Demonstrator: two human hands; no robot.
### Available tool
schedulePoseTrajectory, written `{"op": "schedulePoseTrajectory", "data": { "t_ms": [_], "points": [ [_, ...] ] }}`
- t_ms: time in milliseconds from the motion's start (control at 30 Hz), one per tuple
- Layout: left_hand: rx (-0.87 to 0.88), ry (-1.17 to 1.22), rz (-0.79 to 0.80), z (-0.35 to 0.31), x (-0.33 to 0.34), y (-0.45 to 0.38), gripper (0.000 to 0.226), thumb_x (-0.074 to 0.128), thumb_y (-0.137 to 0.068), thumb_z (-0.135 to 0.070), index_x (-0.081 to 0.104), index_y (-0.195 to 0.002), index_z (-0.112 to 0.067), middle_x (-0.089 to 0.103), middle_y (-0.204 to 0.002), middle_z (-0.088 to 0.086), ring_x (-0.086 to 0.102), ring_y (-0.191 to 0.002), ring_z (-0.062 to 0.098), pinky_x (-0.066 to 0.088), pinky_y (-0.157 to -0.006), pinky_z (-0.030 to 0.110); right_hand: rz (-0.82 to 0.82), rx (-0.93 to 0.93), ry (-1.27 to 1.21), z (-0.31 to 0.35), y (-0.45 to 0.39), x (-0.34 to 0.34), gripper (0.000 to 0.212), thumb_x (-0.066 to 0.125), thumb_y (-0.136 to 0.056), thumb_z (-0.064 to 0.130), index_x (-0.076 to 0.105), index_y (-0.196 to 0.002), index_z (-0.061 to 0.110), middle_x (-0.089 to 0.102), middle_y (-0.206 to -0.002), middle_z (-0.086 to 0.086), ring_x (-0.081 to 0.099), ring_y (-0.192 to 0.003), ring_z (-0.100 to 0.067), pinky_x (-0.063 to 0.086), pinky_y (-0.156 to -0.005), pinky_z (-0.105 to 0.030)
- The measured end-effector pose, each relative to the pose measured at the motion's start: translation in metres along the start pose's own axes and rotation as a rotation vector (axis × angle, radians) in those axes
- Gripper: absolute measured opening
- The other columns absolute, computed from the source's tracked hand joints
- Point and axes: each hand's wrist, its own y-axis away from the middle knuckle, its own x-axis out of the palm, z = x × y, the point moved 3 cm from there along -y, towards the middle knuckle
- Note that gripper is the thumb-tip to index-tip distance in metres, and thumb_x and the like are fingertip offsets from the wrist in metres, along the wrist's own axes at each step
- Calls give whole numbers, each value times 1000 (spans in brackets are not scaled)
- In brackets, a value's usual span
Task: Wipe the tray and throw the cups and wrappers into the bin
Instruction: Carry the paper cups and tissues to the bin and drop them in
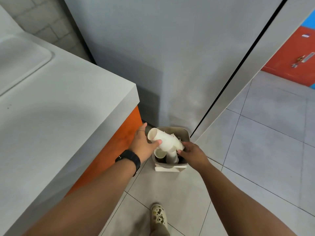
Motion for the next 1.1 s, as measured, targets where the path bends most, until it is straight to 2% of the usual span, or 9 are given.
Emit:
{"op": "schedulePoseTrajectory", "data": {
  "t_ms": [67,167,300,433,500,700,833,933,1100],
  "points": [
    [-49,-65,70,4,3,-1,97,73,-79,-40,7,-151,-32,20,-158,-2,29,-142,22,35,-111,41,-14,-5,-3,6,3,-2,47,64,-79,44,60,-123,29,62,-120,4,61,-98,-13,40,-72,-22],
    [-66,-157,98,8,-5,6,95,68,-84,-40,2,-153,-30,10,-160,-2,21,-145,22,31,-113,41,-23,7,-28,14,8,-5,45,65,-83,39,58,-126,27,62,-125,3,61,-100,-14,40,-73,-22],
    [-90,-209,85,18,-30,21,85,65,-84,-44,14,-151,-32,17,-158,0,36,-139,24,42,-106,44,-26,-1,-61,33,18,6,45,66,-86,34,56,-128,23,58,-126,2,60,-108,-18,41,-89,-27],
    [-47,-154,64,17,-65,48,70,64,-86,-42,29,-146,-33,31,-151,-4,46,-130,19,48,-100,41,-45,-56,-174,75,34,24,33,65,-88,25,63,-121,20,61,-116,4,59,-102,-15,41,-76,-16],
    [-5,-120,49,13,-81,63,59,63,-88,-37,38,-141,-30,41,-143,-5,51,-122,13,47,-101,37,-97,-137,-193,100,43,28,24,62,-91,25,67,-114,22,67,-112,5,62,-101,-15,44,-81,-20],
    [73,32,-66,6,-140,113,31,63,-89,-29,59,-120,-29,63,-116,-14,61,-99,-1,47,-91,20,-74,-479,-314,201,83,51,17,57,-84,46,68,-94,37,70,-101,11,65,-99,-9,52,-89,-34],
    [115,90,-235,0,-180,137,19,62,-89,-31,63,-107,-36,65,-104,-21,59,-92,-10,45,-78,7,-22,-664,-263,264,117,65,18,60,-92,26,64,-87,42,67,-99,15,62,-96,-1,48,-85,-22],
    [121,117,-348,10,-217,158,14,60,-91,-29,61,-98,-41,63,-96,-27,58,-88,-13,41,-71,1,65,-764,-188,298,144,87,13,58,-94,24,67,-95,33,66,-101,13,60,-97,-1,46,-83,-17],
    [55,172,-525,54,-273,192,20,59,-91,-31,64,-110,-28,63,-110,-17,59,-93,-4,41,-74,7,150,-843,-34,327,170,137,10,60,-92,26,68,-99,28,62,-100,12,58,-88,5,40,-73,-7]
  ]
}}
